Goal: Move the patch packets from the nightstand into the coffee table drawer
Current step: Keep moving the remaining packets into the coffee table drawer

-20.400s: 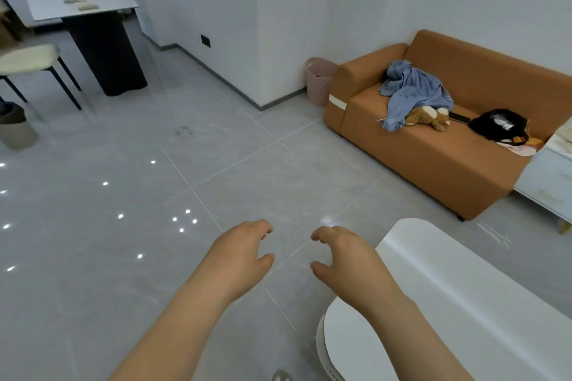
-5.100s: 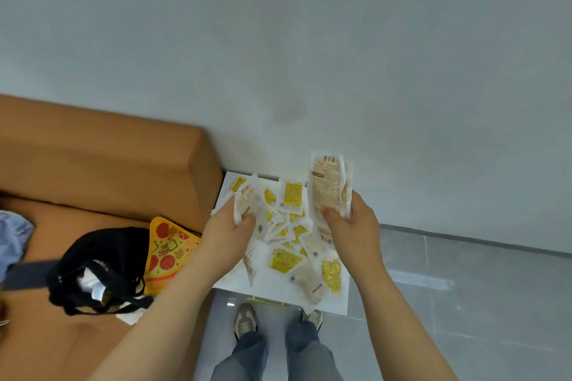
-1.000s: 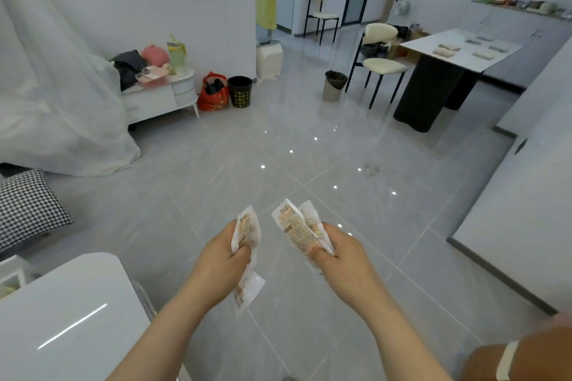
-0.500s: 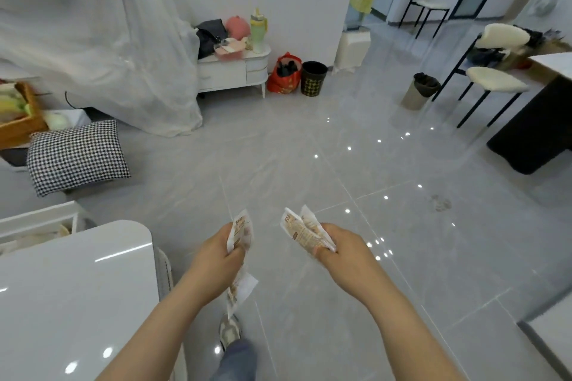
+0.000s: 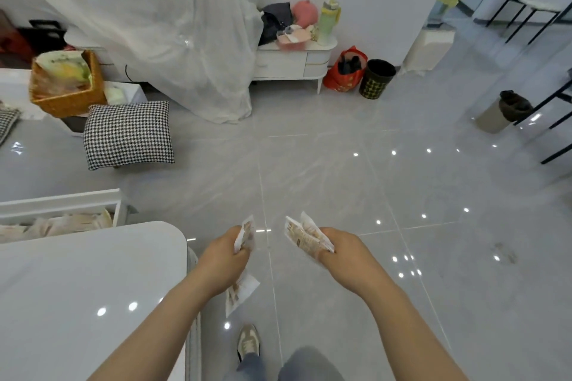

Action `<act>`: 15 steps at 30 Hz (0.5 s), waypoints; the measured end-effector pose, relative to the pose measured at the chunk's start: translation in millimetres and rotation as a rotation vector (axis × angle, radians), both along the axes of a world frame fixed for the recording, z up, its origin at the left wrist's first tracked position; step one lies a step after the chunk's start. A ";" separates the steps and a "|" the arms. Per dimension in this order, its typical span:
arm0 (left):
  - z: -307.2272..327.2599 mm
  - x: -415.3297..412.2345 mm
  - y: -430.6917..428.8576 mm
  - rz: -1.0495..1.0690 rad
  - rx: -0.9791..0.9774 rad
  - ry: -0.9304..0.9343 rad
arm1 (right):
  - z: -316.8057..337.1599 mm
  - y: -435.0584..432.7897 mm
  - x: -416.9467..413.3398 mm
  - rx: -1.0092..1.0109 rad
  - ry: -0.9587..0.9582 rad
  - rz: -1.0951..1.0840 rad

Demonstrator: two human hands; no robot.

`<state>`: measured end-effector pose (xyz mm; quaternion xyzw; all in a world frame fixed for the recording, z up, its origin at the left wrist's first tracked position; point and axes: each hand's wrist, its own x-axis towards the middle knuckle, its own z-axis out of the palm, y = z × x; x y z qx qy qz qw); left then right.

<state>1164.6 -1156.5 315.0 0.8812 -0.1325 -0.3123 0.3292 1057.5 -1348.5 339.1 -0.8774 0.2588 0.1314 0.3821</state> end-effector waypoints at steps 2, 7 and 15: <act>-1.1 17.7 -5.7 0.022 0.005 0.007 | -1.3 -8.0 22.6 0.005 0.006 0.028; -6.6 62.3 -25.3 0.089 0.022 0.009 | -8.2 -37.8 83.3 -0.015 0.026 0.127; -17.1 136.9 -63.4 0.291 0.040 0.007 | -12.3 -98.1 191.0 -0.059 0.061 0.349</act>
